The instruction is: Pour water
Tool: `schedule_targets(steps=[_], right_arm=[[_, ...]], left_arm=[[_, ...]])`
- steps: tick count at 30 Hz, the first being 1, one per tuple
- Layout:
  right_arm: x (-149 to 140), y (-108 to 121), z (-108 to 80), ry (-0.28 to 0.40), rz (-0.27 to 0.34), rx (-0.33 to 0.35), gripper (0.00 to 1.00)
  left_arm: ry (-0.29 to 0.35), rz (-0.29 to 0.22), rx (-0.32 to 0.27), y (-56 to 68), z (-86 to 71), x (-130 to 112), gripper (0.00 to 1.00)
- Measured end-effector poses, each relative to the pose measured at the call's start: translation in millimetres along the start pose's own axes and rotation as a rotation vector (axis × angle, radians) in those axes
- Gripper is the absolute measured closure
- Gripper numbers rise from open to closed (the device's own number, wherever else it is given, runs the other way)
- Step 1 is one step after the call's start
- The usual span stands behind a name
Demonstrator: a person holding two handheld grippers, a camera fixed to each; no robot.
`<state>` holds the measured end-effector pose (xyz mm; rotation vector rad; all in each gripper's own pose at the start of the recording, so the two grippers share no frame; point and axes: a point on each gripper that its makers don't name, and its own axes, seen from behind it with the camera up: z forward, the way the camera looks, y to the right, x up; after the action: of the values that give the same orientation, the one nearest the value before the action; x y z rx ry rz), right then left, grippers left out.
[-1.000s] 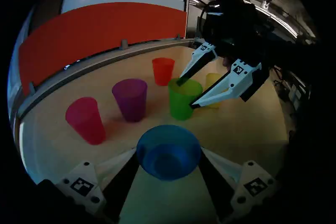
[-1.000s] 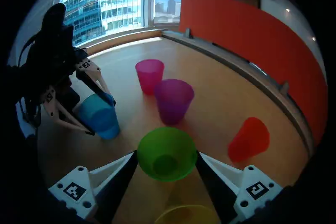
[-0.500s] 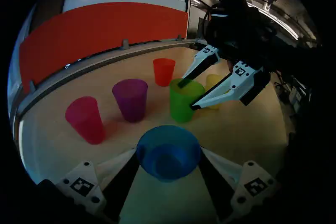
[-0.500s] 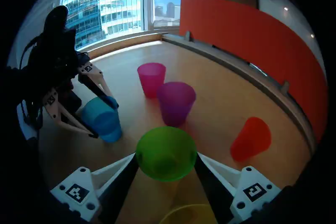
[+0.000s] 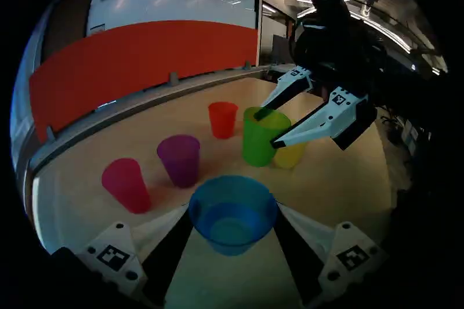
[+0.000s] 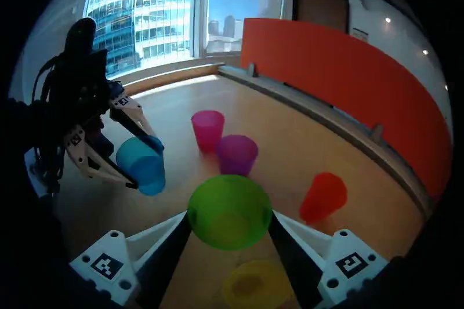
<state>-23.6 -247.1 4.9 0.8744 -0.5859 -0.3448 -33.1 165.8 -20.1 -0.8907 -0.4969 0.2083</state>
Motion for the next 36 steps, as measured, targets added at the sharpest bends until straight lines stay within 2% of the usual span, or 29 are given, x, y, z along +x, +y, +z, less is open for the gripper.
schedule_targets(steps=[5, 17, 26, 36], right_arm=[[19.4, -1.4, -28.5, 0.055, -0.011, -0.03, 0.08], [51.7, -10.9, -86.4, 0.174, -0.011, -0.071, 0.08], [65.4, -18.5, -113.5, 0.256, -0.02, -0.087, 0.08], [84.2, -25.7, -131.3, 0.385, -0.002, -0.088, 0.08]], left_arm=[[0.046, 0.029, 0.029, 5.7, -14.1, 24.7, 0.12], [0.148, 0.056, 0.064, 27.8, -45.5, 72.8, 0.12], [0.189, 0.06, 0.065, 39.9, -57.2, 89.5, 0.12], [0.238, 0.065, 0.059, 47.7, -64.9, 106.0, 0.12]])
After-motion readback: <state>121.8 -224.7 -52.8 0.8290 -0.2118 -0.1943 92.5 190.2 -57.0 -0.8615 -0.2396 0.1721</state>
